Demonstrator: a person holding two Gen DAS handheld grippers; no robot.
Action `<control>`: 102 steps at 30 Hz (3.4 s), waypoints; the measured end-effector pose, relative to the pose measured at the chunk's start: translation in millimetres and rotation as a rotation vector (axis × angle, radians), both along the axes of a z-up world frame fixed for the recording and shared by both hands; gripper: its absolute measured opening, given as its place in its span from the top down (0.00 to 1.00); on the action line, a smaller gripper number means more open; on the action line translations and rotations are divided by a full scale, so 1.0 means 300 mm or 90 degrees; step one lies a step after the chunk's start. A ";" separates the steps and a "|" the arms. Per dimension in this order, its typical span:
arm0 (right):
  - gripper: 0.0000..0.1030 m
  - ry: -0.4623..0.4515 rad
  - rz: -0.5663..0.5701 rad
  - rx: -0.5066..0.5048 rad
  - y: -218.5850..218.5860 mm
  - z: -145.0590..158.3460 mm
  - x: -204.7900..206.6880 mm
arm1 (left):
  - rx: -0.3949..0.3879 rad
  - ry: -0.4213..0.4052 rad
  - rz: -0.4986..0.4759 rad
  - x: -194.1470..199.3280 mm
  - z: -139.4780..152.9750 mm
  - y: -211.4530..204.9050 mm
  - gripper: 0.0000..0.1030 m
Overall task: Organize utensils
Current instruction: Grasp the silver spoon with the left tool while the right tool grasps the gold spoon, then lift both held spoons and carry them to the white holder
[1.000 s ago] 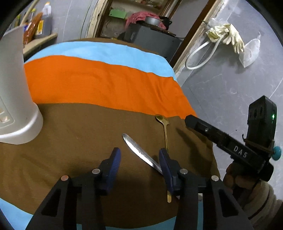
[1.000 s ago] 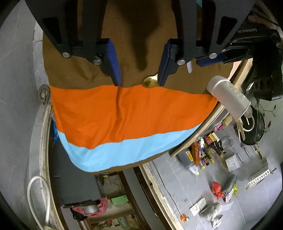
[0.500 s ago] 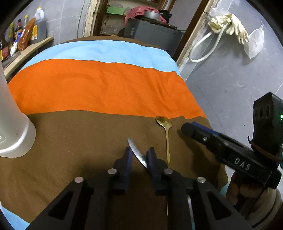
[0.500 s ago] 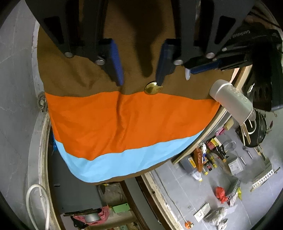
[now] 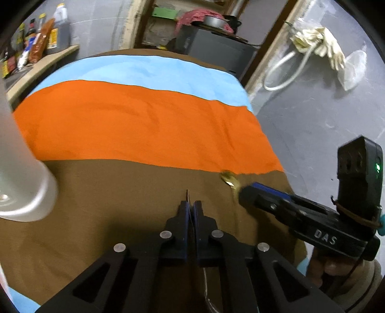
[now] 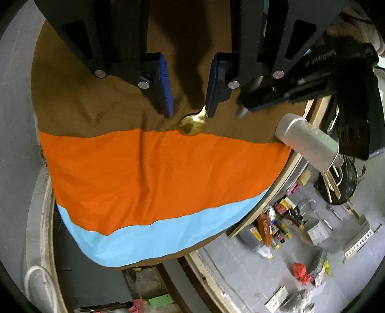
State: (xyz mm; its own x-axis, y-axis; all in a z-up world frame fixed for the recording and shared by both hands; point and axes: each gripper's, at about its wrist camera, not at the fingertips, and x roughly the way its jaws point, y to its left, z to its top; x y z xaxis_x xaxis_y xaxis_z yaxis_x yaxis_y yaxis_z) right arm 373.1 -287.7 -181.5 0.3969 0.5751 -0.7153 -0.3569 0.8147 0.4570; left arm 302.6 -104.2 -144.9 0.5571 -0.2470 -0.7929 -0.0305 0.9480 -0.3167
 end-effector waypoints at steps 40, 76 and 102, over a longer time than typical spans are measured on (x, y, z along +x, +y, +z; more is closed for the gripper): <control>0.86 0.101 0.052 0.004 0.128 -0.029 0.056 | -0.030 0.061 0.038 -0.052 -0.019 0.199 0.94; 0.96 0.028 0.160 -0.214 0.264 0.047 0.040 | 0.009 0.079 -0.016 -0.063 -0.023 0.175 0.94; 0.96 -0.111 -0.011 -0.067 0.258 0.229 -0.170 | -0.045 -0.113 0.038 -0.260 0.219 0.348 0.98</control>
State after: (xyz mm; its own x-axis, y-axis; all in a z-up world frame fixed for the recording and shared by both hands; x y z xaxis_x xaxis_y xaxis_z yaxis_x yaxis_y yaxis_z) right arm 322.1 -210.2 -112.8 0.5291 0.4932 -0.6905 -0.4090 0.8612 0.3017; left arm 224.7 0.1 -79.1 0.7017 -0.2610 -0.6630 -0.0245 0.9211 -0.3886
